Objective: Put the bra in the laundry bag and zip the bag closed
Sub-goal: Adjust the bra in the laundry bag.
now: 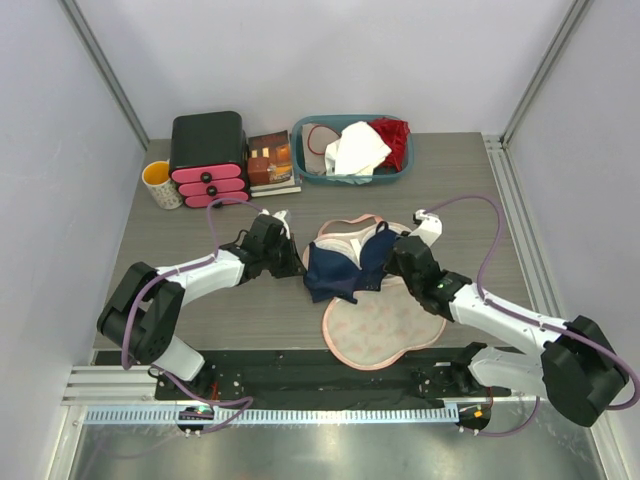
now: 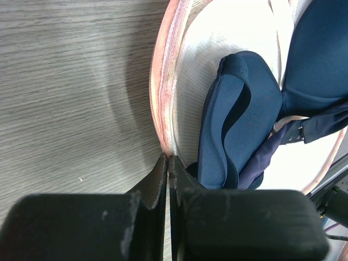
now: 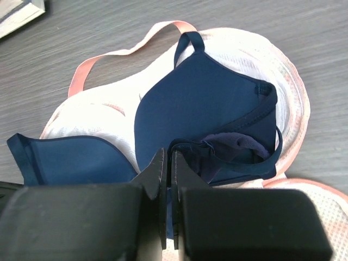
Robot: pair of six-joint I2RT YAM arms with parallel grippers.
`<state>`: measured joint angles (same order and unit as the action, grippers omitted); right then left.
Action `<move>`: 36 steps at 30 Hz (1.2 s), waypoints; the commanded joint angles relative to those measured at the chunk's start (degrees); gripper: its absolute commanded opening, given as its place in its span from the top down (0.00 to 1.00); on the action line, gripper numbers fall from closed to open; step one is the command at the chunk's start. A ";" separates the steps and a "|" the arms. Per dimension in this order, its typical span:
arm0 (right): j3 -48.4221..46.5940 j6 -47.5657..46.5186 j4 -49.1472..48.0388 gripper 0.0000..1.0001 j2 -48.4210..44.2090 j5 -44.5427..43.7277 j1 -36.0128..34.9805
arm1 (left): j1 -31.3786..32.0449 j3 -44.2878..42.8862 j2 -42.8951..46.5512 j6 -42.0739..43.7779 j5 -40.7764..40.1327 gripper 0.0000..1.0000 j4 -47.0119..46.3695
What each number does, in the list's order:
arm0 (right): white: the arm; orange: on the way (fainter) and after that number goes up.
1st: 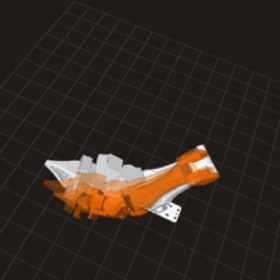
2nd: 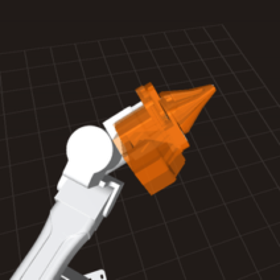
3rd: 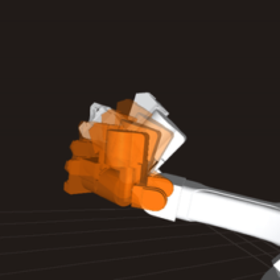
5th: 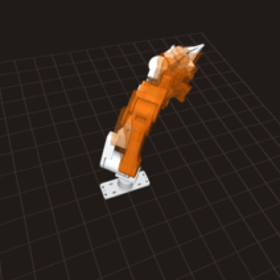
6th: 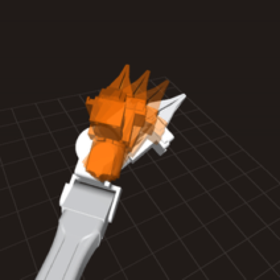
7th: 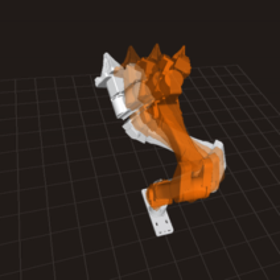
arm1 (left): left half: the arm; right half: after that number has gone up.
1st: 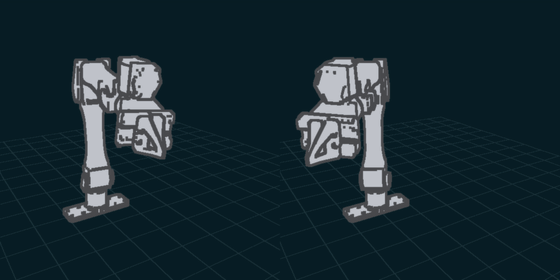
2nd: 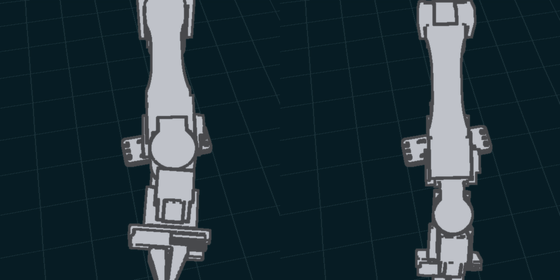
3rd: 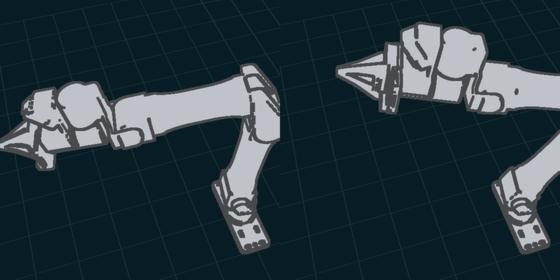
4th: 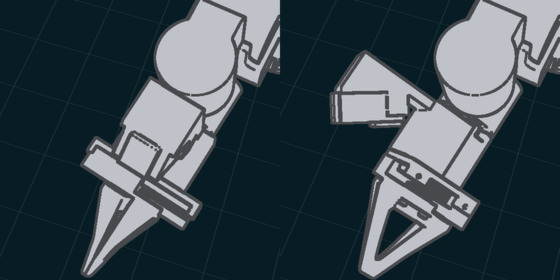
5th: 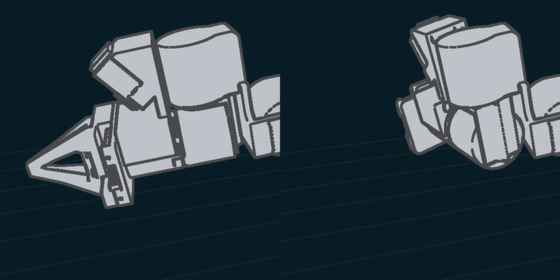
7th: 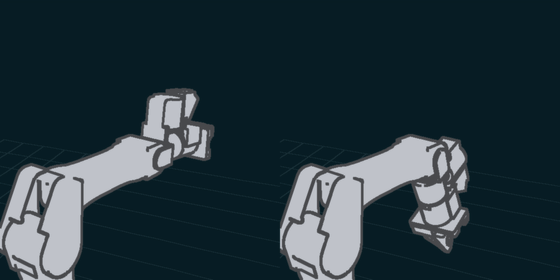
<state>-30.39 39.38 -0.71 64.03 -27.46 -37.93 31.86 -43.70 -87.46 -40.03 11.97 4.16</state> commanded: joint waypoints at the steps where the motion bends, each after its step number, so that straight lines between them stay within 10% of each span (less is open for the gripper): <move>1: 1.92 -3.61 -8.53 0.99 0.92 -0.92 0.49 | 0.22 -0.77 1.51 0.66 -0.19 1.00 -0.21; 12: 0.26 1.58 1.23 0.92 6.28 -3.56 4.44 | 0.14 -0.86 0.89 0.48 0.69 1.00 -0.91; 21: -6.86 4.64 21.87 0.40 2.42 1.00 2.70 | 0.14 -1.03 1.68 0.66 0.60 1.00 -0.56; 28: -14.07 10.55 38.93 0.28 0.65 -5.58 -10.92 | 0.14 -0.95 1.24 0.22 1.04 1.00 -1.26; 36: -20.57 -12.80 27.80 0.20 7.06 2.29 -13.83 | 0.14 -0.86 1.24 0.22 0.87 1.00 -1.00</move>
<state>-46.68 41.28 34.15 68.03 -30.22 -51.55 31.86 -43.70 -87.46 -40.05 12.03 4.14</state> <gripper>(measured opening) 0.797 0.004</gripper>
